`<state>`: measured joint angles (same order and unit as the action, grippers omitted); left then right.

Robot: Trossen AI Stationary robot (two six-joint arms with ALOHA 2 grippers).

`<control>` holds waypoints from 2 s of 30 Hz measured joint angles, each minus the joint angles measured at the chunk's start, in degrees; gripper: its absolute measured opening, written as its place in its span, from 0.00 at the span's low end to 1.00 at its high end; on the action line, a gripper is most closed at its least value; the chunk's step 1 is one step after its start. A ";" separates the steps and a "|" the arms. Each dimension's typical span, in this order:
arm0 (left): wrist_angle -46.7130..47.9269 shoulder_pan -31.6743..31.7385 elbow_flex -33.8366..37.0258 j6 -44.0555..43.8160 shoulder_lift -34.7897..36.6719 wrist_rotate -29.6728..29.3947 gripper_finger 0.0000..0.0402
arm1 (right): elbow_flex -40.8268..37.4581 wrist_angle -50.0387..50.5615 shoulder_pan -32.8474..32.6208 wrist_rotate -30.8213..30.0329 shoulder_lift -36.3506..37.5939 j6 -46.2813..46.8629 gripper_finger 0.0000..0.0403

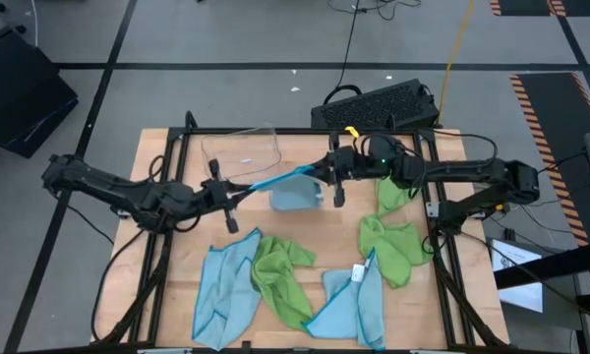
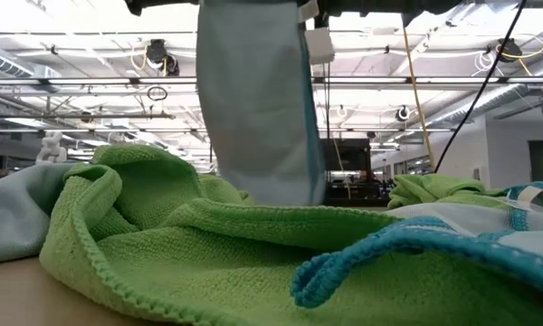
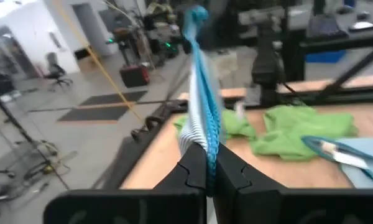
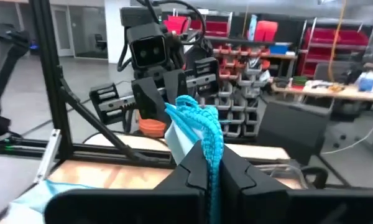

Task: Fold microfiber towels
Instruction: Fold the top center blue microfiber cloth

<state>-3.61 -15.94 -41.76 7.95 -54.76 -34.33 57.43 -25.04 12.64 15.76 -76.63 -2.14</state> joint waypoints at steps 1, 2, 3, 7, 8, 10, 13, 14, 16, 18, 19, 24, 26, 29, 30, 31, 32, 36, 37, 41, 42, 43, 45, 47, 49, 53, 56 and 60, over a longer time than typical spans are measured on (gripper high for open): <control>0.08 -0.03 0.00 -0.29 -0.59 1.09 0.01 | 0.00 0.14 0.00 0.76 -0.13 0.27 0.00; -0.16 -0.06 0.00 -0.50 -1.16 2.35 0.01 | 0.00 0.64 0.01 1.22 -0.20 0.64 0.00; -0.78 -0.15 0.01 -0.51 -1.68 3.68 0.02 | -0.01 0.91 0.04 2.03 -0.37 1.12 0.00; -4.80 -0.22 0.02 1.89 -2.83 6.05 0.01 | -0.02 0.39 0.07 2.93 -0.47 1.45 0.00; -6.25 -0.13 0.02 3.39 -2.89 5.63 0.01 | -0.04 -0.54 0.18 2.93 -0.47 1.23 0.00; -9.73 0.71 0.07 6.36 -2.62 3.06 0.01 | -0.04 -3.29 1.01 1.91 -0.40 1.20 0.00; -17.00 3.61 0.07 11.52 -2.49 -0.12 0.02 | -0.04 -7.83 3.46 0.88 0.08 1.46 0.00; -18.96 4.92 0.07 13.34 -2.32 -0.17 0.02 | -0.04 -9.35 4.56 1.11 0.09 1.79 0.00; -22.94 8.21 0.07 16.13 -2.28 1.65 0.01 | -0.04 -12.01 6.83 1.87 -0.09 3.45 0.00; -25.19 12.52 0.07 16.36 -2.40 6.17 0.01 | 0.53 -12.86 9.12 2.98 -0.12 5.67 0.00; -25.32 14.41 0.07 15.02 -2.45 9.10 0.01 | 1.17 -12.67 9.98 4.09 -0.12 6.63 0.00; -22.12 18.19 0.07 7.91 -2.21 19.95 0.01 | 3.52 -7.17 10.21 9.51 1.87 7.63 0.00; -19.49 17.35 0.07 6.79 -2.23 20.39 0.01 | 3.89 -3.51 9.12 9.82 3.20 7.24 0.00; -14.90 14.85 0.00 4.00 -2.17 21.51 0.01 | 3.91 4.57 6.66 10.41 4.78 5.91 0.00; -12.27 13.79 0.00 2.74 -2.17 22.28 0.01 | 3.66 6.96 5.65 11.09 4.96 5.70 0.00; -9.55 12.61 0.00 1.22 -2.17 22.70 0.01 | 2.81 8.33 4.47 11.47 5.02 5.67 0.00; -6.46 11.32 0.00 -0.54 -2.17 22.91 0.01 | 1.51 9.01 3.15 11.83 5.01 5.72 0.00; 4.15 5.94 0.00 -9.05 -2.26 22.91 0.01 | -5.83 5.10 -2.69 11.84 3.84 7.87 0.00; 5.21 4.44 0.14 -11.19 -2.31 22.83 0.01 | -7.75 2.20 -4.28 11.50 3.51 9.18 0.00; 5.60 -1.21 0.83 -16.08 -4.07 22.67 0.02 | -14.65 -7.73 -10.46 10.11 2.22 12.99 0.00; 4.84 -2.39 0.83 -16.52 -4.95 22.53 0.02 | -15.87 -8.77 -11.90 9.14 1.85 13.40 0.00; 3.83 -3.35 0.83 -16.75 -6.10 22.56 0.02 | -16.70 -9.05 -13.23 7.94 1.76 13.50 0.00; 2.49 -4.80 0.90 -16.68 -8.35 23.76 0.01 | -17.77 -8.98 -16.04 5.04 1.81 13.47 0.00; -0.12 -5.72 0.90 -16.43 -10.55 24.94 0.01 | -18.60 -8.80 -18.27 2.01 1.79 13.47 0.00; -0.59 -6.26 0.88 -16.04 -12.65 25.07 0.02 | -19.13 -8.13 -20.03 -0.33 1.78 13.19 0.00; -0.41 -6.07 0.92 -15.98 -15.88 21.72 0.03 | -20.09 -5.26 -22.61 -7.11 1.76 11.24 0.00; -0.26 -5.36 0.94 -15.98 -17.01 17.41 0.01 | -21.00 -2.67 -23.78 -14.83 1.76 10.89 0.00; 1.44 -3.55 0.93 -15.80 -17.40 12.54 0.03 | -23.40 -3.39 -24.83 -23.37 1.76 10.88 0.00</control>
<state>-2.17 -19.50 -40.83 -7.85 -72.16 -21.79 34.03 -28.43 -12.18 -7.60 -74.87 8.74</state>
